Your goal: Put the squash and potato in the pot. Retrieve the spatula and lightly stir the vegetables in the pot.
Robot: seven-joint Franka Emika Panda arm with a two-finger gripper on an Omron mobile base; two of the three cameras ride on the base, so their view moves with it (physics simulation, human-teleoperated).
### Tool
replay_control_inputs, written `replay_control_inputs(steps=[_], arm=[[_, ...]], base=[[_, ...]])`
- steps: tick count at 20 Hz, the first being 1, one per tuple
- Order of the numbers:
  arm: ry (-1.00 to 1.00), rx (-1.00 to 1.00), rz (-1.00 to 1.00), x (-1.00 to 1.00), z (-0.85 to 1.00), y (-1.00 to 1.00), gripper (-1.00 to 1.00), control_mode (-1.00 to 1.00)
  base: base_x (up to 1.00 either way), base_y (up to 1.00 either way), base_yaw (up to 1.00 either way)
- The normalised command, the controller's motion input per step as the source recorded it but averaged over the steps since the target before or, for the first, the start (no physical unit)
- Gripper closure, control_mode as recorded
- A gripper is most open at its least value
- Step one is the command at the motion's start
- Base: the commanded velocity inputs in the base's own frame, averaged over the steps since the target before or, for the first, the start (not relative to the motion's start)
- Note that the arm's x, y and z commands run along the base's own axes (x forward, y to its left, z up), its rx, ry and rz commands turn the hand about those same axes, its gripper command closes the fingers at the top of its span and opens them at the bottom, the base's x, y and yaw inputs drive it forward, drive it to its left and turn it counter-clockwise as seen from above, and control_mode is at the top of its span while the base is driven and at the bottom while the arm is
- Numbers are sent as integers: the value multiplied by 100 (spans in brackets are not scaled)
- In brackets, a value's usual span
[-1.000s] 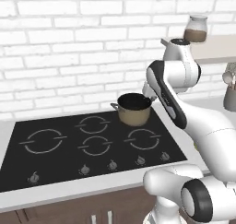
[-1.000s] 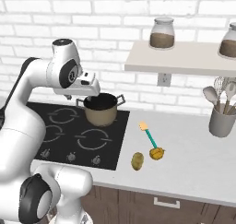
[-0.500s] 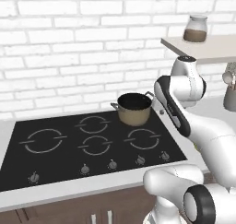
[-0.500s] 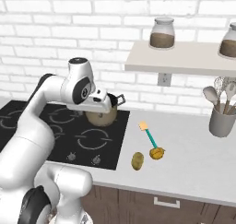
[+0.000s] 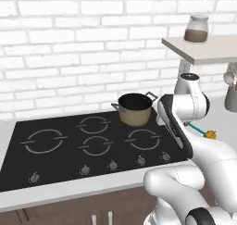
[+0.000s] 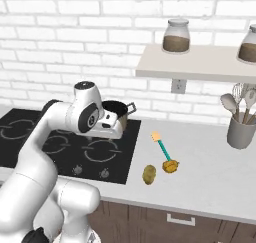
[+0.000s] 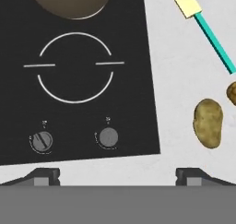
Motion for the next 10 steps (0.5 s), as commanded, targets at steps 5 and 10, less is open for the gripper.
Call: replay_control_inputs(steps=[5,10], arm=[[0,0,0,-16,-28,-45,-100,-100],[0,2,0,-24,-24,-67,-100,-100]], base=[[0,0,0],[0,0,0]])
